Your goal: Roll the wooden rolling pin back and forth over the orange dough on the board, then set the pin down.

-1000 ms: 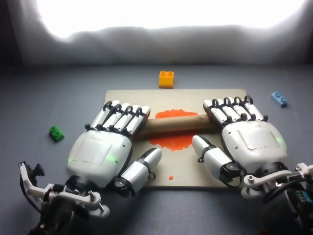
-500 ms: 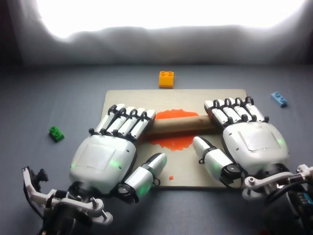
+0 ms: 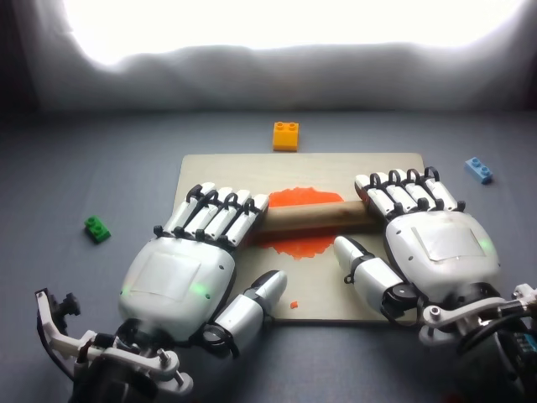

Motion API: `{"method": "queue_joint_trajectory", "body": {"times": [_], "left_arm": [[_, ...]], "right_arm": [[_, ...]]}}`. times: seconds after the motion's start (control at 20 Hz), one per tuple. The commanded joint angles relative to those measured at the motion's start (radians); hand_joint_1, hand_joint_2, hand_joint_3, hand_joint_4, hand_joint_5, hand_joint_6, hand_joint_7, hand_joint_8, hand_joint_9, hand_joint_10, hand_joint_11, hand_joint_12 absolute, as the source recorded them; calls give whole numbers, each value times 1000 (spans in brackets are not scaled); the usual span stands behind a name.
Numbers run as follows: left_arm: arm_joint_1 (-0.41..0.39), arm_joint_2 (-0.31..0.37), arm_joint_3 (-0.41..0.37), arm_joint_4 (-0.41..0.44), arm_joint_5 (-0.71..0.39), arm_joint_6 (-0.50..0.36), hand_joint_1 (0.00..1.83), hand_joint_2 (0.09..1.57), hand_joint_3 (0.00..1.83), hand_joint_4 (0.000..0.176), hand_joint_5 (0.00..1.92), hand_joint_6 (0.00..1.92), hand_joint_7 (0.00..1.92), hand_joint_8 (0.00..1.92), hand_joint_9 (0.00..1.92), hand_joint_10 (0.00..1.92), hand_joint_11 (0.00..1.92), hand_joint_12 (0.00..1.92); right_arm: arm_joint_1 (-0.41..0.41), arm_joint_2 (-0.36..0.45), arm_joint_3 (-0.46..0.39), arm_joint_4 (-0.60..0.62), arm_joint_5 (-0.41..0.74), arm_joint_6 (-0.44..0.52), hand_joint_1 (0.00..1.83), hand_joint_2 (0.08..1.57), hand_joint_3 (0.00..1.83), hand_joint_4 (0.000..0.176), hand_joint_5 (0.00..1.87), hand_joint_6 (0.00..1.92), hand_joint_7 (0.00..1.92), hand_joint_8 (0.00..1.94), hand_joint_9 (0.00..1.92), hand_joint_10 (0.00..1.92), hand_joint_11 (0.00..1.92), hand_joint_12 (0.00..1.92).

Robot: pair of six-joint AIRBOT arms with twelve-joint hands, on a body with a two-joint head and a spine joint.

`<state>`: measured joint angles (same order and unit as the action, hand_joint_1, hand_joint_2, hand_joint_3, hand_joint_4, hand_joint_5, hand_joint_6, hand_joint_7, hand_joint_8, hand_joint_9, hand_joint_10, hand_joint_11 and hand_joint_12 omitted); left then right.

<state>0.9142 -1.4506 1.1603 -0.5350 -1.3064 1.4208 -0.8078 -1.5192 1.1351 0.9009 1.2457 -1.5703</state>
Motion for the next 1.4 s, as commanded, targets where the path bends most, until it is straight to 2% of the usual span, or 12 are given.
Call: {"method": "queue_joint_trajectory", "body": {"times": [0.0, 0.3, 1.35], "left_arm": [[-4, 3, 8, 20, -70, 12, 0, 1468, 0, 0, 174, 3, 242, 3, 185, 4, 0, 263], [-10, 5, 17, 19, -65, 30, 0, 1470, 1, 0, 179, 4, 260, 4, 198, 6, 0, 313], [38, 61, -88, 25, -99, 16, 0, 1474, 0, 0, 183, 0, 267, 0, 201, 0, 0, 341]], "right_arm": [[-20, -3, -5, 46, -27, -4, 0, 1370, 0, 0, 240, 6, 297, 6, 211, 6, 0, 448], [-27, 1, -17, 46, -16, -12, 0, 1373, 0, 0, 232, 5, 296, 3, 219, 7, 0, 469], [-37, 2, -34, 46, 7, -33, 0, 1371, 0, 0, 244, 8, 290, 5, 216, 4, 0, 503]]}}
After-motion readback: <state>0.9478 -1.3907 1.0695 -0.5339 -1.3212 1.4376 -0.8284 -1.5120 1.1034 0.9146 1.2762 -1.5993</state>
